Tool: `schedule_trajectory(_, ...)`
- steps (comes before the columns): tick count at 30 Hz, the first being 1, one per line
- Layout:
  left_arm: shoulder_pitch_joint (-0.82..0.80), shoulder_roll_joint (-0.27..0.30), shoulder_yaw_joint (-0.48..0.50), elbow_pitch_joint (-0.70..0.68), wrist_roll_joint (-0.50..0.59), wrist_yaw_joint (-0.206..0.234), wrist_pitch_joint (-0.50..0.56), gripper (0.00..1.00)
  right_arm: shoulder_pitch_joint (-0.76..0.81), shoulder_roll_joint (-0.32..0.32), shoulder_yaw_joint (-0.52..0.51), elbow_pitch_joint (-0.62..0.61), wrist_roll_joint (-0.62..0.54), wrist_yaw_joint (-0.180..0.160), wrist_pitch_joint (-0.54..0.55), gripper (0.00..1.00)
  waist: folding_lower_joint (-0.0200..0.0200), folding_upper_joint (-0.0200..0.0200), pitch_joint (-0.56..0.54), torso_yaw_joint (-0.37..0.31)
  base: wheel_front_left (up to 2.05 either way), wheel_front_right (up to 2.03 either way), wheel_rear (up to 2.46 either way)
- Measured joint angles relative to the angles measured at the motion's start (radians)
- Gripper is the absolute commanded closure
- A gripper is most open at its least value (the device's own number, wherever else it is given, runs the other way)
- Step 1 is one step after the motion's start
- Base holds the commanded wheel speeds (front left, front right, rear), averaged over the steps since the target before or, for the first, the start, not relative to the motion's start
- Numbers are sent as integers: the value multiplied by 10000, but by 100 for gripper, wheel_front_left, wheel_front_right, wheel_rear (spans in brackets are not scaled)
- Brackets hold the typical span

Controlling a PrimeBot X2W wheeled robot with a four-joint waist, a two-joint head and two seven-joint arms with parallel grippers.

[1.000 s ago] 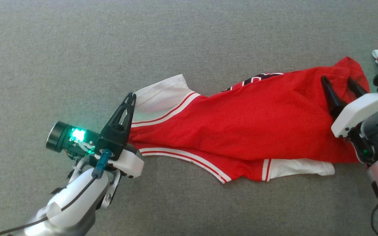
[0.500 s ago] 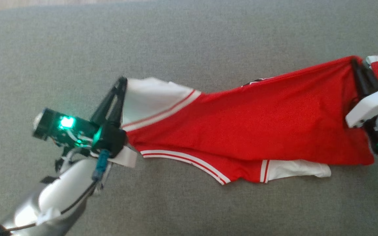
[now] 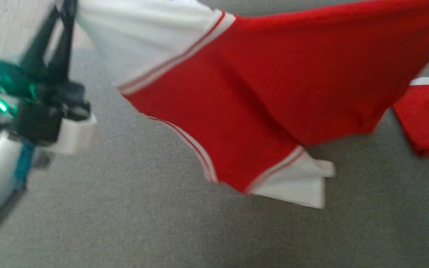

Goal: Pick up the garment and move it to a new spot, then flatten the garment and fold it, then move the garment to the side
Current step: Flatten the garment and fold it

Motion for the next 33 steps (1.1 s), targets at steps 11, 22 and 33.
schedule_trajectory(11,-4823,245,96,-240,1764,-1774,1137,100,-1198,-213,-1112,-2880,-775,0,2397,100,1,0,298,-108,0,0,0)
schedule_trajectory(22,-8088,-1200,-504,4600,2685,-3193,224,100,-5463,537,1212,-234,-1325,2,1994,100,6,0,2229,-239,0,0,0)
schedule_trajectory(33,-10434,-1998,-497,4984,3359,-2452,-151,100,-8307,734,1841,3016,-2019,0,-809,100,5,-1,3919,-353,0,0,0)
